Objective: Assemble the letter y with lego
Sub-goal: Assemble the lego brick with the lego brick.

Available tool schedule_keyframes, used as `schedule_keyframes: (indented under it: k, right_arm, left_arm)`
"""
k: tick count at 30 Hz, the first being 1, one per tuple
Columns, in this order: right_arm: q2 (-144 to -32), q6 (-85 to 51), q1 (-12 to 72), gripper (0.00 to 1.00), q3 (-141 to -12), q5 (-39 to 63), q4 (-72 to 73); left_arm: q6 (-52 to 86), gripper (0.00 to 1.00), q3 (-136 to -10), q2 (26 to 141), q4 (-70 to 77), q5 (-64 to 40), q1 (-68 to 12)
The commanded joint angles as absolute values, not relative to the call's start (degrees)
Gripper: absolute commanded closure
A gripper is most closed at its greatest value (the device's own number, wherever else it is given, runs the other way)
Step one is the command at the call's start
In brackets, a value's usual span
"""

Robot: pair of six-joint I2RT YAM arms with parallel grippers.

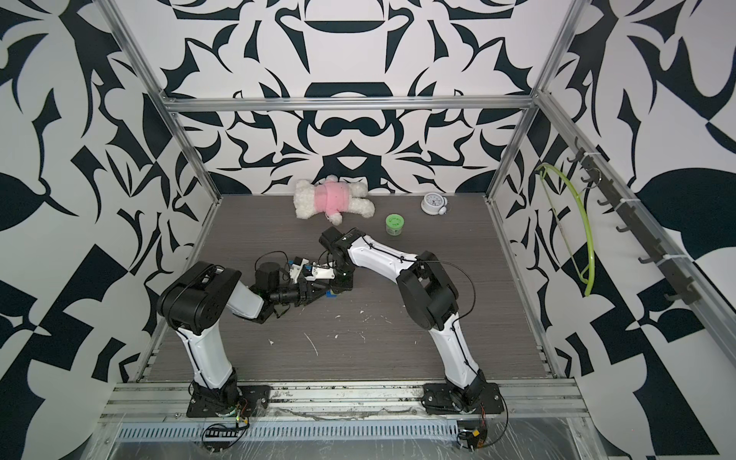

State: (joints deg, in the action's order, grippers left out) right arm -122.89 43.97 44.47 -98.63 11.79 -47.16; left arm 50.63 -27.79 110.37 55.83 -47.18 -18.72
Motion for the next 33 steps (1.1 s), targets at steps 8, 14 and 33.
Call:
schedule_keyframes:
  k: [8, 14, 33]
  right_arm:
    - [-123.31, 44.93, 44.12, 0.76, -95.94, 13.96, -47.97]
    - [-123.31, 45.03, 43.86, 0.73, -95.61, 14.23, -47.21]
    - [-121.55, 45.18, 43.51, 0.65, -94.39, 14.68, -45.27]
  left_arm:
    - [49.83, 0.45, -26.44, 119.58, 45.53, -41.35, -22.30]
    - [49.46, 0.45, -26.90, 120.12, 44.13, -40.78, -22.50]
    - [46.12, 0.50, -27.80, 118.30, 37.76, -38.45, -22.50]
